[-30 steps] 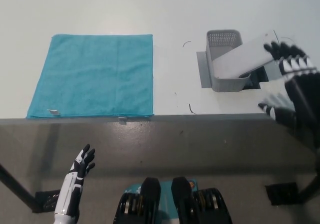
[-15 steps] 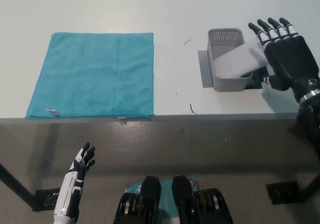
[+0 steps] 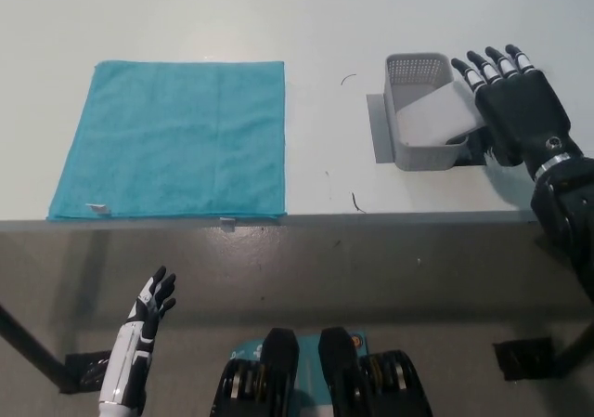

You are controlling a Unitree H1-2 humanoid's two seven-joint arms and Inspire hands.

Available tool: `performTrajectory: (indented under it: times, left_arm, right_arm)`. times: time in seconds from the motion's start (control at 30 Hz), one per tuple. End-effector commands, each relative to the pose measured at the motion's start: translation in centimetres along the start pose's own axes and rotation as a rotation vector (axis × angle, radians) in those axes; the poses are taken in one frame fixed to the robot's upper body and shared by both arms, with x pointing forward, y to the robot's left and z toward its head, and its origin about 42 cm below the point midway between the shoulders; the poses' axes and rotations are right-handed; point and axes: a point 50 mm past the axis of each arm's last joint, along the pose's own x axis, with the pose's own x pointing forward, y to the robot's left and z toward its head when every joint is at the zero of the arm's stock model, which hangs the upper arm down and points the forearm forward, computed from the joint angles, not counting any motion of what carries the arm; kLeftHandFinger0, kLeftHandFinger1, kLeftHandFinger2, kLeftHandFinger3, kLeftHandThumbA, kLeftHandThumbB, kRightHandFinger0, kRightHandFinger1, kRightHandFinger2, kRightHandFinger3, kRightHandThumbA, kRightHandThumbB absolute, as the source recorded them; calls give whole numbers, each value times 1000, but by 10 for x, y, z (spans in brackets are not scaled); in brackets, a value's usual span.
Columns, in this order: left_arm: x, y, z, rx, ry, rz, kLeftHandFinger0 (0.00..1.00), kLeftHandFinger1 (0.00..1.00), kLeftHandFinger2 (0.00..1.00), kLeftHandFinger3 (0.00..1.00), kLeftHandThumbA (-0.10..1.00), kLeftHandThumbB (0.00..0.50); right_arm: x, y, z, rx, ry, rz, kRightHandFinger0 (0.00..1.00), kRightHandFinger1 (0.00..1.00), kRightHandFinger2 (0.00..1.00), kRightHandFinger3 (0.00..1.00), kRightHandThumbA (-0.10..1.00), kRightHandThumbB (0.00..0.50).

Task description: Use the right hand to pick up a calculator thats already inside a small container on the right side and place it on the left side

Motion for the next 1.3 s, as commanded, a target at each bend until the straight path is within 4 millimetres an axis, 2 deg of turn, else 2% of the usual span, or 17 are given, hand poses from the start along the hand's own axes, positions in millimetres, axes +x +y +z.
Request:
performTrajectory:
  times: [0.0, 0.2, 0.3, 0.37, 0.4, 0.43, 0.47, 0.5, 0.57, 0.63, 0.67, 0.77, 0.87, 1.0, 1.07, 1.17, 1.27]
  left_arm:
    - [0, 3, 4, -1, -52, -6, 1000, 1000, 1000, 1000, 1000, 0]
    - [-4, 3, 2, 2, -41, -7, 1000, 1000, 1000, 1000, 1000, 0]
    - [-5, 3, 1, 5, -38, -12, 1000, 1000, 1000, 1000, 1000, 0]
    - [-5, 3, 1, 14, -38, -14, 1000, 1000, 1000, 1000, 1000, 0]
    - [-5, 3, 1, 13, -38, -14, 1000, 1000, 1000, 1000, 1000, 0]
    - [-4, 3, 2, 10, -42, -15, 1000, 1000, 1000, 1000, 1000, 0]
    - [-4, 3, 1, 8, -42, -15, 1000, 1000, 1000, 1000, 1000, 0]
    - [-3, 3, 2, 12, -43, -15, 1000, 1000, 1000, 1000, 1000, 0]
    - [-2, 3, 2, 21, -46, -19, 1000, 1000, 1000, 1000, 1000, 0]
    - [-1, 4, 3, 22, -51, -23, 1000, 1000, 1000, 1000, 1000, 0]
    - [0, 6, 3, 28, -52, -25, 1000, 1000, 1000, 1000, 1000, 0]
    - [0, 6, 4, 28, -53, -25, 1000, 1000, 1000, 1000, 1000, 0]
    - [0, 6, 3, 32, -48, -29, 1000, 1000, 1000, 1000, 1000, 0]
    - [-1, 6, 3, 22, -41, -25, 1000, 1000, 1000, 1000, 1000, 0]
    - [-1, 6, 2, 22, -41, -24, 1000, 1000, 1000, 1000, 1000, 0]
    - [-1, 6, 2, 24, -40, -21, 1000, 1000, 1000, 1000, 1000, 0]
    - [0, 6, 3, 32, -43, -20, 1000, 1000, 1000, 1000, 1000, 0]
  right_arm:
    - [27, -36, -7, -64, 21, -102, 1000, 1000, 1000, 1000, 1000, 499]
    - [47, -29, -2, -94, -22, -188, 1000, 1000, 1000, 1000, 976, 494]
    - [56, -25, -3, -105, -76, -294, 1000, 1000, 1000, 1000, 868, 500]
    - [61, -24, -1, -113, -105, -390, 984, 992, 1000, 1000, 719, 500]
    - [62, -23, 0, -109, -112, -412, 763, 746, 784, 846, 574, 451]
    - [64, -22, 3, -90, -124, -467, 167, 228, 341, 450, 75, 374]
    - [65, -21, 4, -85, -125, -472, 33, 46, 175, 314, -65, 394]
    - [66, -17, 4, -69, -118, -445, 1, 2, 30, 97, -99, 372]
    - [65, -11, 2, -42, -98, -393, 0, 15, 124, 55, -100, 317]
    - [64, -7, -1, -6, -86, -382, 0, 29, 171, 99, -100, 312]
    - [63, -5, -2, 0, -79, -388, 0, 5, 100, 315, -100, 298]
    - [60, -1, -4, 5, -67, -404, 0, 0, 69, 424, -100, 266]
    - [58, 1, -8, 15, -66, -405, 0, 2, 125, 260, -100, 279]
    - [55, 1, -12, -35, -92, -442, 0, 8, 206, 207, -100, 305]
    - [55, -1, -14, -23, -100, -453, 0, 86, 363, 86, -100, 319]
    - [55, -4, -18, -29, -95, -467, 0, 173, 569, 47, -100, 258]
    - [54, -11, -25, -31, -93, -528, 0, 203, 614, 25, -100, 284]
